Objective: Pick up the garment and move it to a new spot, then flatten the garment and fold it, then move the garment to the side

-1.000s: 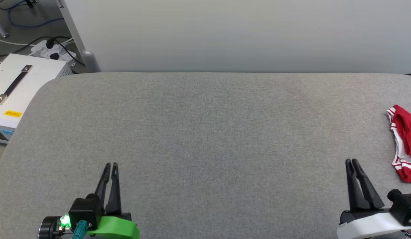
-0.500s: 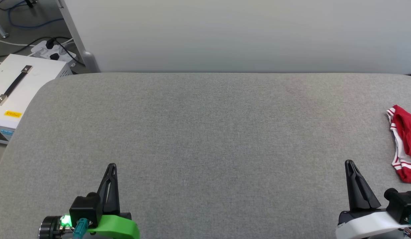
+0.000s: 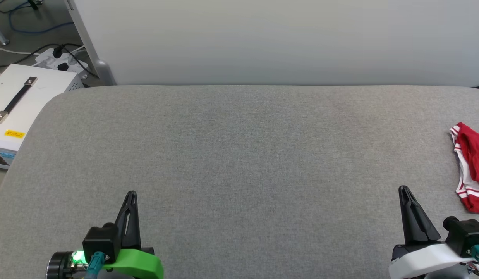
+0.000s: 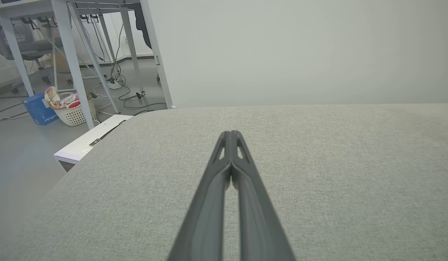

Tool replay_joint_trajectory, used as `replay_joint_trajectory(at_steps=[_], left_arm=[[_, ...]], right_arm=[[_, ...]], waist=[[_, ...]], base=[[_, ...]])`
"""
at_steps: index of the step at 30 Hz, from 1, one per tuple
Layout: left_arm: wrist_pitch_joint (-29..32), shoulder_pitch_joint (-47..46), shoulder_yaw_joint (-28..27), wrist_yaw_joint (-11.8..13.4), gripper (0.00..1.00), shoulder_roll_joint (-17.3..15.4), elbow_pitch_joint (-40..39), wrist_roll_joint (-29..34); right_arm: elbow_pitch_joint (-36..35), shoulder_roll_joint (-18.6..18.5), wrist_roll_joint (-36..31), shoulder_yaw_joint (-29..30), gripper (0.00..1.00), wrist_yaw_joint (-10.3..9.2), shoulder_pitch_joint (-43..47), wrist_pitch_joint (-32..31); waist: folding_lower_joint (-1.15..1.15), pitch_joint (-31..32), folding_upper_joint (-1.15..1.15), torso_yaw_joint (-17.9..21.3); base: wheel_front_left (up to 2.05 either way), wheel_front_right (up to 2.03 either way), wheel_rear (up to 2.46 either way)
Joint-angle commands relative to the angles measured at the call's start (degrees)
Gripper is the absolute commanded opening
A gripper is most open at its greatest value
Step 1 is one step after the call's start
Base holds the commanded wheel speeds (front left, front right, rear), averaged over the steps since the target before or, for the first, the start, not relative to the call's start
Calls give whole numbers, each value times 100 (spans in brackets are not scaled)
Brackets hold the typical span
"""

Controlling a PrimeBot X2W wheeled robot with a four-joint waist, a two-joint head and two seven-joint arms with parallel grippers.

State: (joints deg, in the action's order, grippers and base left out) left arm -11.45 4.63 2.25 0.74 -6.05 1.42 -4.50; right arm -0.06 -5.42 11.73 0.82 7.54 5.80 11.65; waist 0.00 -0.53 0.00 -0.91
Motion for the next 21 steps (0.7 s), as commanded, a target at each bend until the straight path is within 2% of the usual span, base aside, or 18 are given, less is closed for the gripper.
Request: replay_joint_trajectory(at_steps=[1, 21], left_arm=[[41, -94, -22, -17, 0, 24, -19, 63], [272, -172, -65, -29, 0, 86, -45, 144]], right_arm=[[1, 22, -80, -13, 0, -1, -94, -45], [2, 71, -309, -28, 0, -2, -196, -280]], waist=[[0, 1, 0, 1], [0, 12, 0, 20]], base=[[0, 0, 0], [0, 0, 0]])
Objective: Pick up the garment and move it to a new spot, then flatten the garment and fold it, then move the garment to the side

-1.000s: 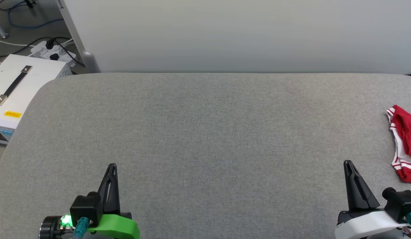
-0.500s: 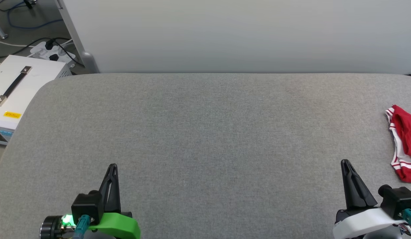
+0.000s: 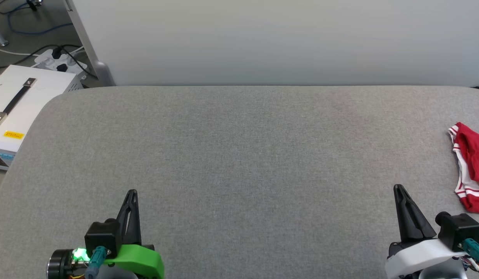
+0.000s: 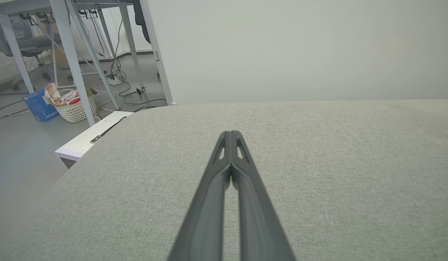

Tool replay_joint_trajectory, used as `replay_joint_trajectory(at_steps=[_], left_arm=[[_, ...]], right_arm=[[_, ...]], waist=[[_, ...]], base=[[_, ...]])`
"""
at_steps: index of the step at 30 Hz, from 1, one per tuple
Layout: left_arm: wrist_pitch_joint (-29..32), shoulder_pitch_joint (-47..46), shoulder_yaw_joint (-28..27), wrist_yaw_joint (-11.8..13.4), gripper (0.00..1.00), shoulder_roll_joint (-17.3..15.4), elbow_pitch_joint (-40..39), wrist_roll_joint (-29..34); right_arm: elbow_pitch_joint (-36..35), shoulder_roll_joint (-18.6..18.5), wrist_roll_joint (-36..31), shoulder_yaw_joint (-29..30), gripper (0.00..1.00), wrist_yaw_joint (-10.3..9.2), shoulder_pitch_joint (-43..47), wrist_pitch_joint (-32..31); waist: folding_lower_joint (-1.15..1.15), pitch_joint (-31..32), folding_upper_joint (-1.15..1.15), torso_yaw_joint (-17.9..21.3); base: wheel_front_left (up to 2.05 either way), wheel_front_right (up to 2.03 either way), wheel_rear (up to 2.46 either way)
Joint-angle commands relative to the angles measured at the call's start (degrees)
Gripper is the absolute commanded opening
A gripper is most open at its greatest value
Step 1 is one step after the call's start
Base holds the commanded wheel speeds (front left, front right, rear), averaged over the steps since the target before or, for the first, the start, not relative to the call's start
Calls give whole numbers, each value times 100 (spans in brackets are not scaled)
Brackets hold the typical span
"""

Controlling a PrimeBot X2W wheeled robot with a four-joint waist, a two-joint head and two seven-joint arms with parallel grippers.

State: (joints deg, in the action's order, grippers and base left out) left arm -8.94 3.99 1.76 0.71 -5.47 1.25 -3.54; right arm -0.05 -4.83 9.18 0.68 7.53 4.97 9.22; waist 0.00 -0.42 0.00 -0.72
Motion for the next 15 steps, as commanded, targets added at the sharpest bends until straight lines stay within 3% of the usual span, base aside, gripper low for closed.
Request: replay_joint_trajectory(at_steps=[1, 15], left_arm=[[31, -111, -18, -26, 0, 30, -28, 52], [192, -164, -48, -35, 0, 73, -46, 109]], right_arm=[[1, 13, -64, -14, 0, -1, -117, -47], [2, 47, -223, -24, 0, -2, -188, -210]], waist=[[0, 1, 0, 1], [0, 8, 0, 14]], base=[[0, 0, 0], [0, 0, 0]])
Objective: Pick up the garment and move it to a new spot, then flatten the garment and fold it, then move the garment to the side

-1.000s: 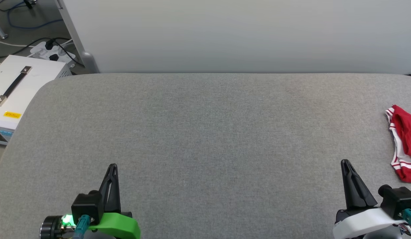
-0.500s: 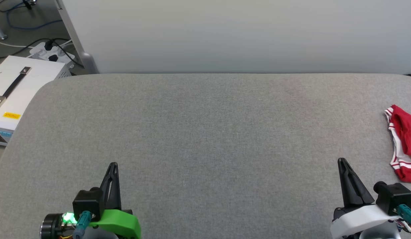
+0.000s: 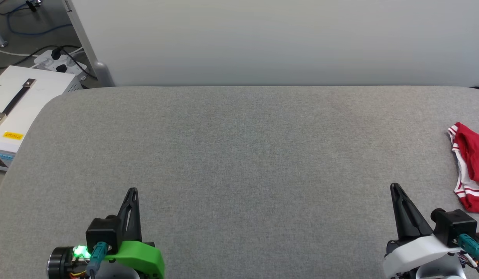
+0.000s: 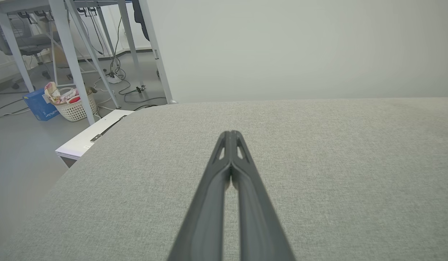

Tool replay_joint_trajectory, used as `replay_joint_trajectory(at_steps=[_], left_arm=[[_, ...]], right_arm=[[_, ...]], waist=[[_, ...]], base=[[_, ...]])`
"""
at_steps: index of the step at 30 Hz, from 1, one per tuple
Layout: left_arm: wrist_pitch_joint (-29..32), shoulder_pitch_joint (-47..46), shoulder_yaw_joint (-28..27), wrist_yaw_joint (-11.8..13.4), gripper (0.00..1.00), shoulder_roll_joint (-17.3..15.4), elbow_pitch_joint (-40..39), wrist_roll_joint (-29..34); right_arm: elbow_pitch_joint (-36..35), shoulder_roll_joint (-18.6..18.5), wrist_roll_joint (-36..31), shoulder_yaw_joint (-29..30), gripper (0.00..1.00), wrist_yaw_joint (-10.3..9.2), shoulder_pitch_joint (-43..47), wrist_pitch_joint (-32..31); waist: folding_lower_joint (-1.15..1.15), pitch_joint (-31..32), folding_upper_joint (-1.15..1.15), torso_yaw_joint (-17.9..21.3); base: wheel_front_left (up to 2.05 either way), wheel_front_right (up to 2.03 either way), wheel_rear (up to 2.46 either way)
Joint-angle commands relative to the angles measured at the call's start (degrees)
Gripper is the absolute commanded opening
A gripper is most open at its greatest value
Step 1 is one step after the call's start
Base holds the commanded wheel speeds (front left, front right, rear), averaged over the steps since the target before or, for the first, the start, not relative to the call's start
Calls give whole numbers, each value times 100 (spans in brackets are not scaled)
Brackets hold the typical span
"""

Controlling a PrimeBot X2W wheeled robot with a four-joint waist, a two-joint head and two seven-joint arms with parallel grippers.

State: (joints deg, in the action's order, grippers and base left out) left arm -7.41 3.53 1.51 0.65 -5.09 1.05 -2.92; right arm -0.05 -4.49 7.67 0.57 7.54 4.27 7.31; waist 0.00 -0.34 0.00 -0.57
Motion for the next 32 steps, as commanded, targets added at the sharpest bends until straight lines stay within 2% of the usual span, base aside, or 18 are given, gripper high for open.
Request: replay_joint_trajectory(at_steps=[1, 32], left_arm=[[52, -124, -25, -30, 0, 39, -28, 50], [409, -243, -90, -48, 0, 133, -68, 175]], right_arm=[[2, 16, -85, -14, 0, -3, -123, -32], [3, 91, -438, -36, 0, -4, -281, -394]], waist=[[0, 1, 0, 1], [0, 18, 0, 30]], base=[[0, 0, 0], [0, 0, 0]])
